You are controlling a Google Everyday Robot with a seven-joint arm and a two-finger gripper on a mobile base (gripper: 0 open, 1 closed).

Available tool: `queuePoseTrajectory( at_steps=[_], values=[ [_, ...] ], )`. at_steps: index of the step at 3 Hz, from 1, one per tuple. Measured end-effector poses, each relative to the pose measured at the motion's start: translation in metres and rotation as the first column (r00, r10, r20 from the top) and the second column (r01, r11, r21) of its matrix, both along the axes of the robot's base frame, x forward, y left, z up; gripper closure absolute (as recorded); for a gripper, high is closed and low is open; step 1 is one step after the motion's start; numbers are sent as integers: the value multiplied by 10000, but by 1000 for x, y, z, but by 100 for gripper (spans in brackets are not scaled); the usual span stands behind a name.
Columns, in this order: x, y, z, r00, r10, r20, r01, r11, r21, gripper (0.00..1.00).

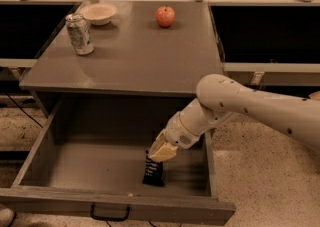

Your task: Place rxbar blueberry into top drawer

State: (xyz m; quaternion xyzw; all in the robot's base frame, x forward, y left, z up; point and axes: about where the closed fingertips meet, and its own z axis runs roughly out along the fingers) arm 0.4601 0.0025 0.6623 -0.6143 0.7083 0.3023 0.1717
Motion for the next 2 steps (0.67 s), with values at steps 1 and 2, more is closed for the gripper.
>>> queuePoseTrajectory(
  at_steps=[1,2],
  values=[
    [-11,-9,-12,9999,-121,-84,123,9997,226,100],
    [-11,-9,-12,9999,-121,-84,123,9997,226,100]
  ],
)
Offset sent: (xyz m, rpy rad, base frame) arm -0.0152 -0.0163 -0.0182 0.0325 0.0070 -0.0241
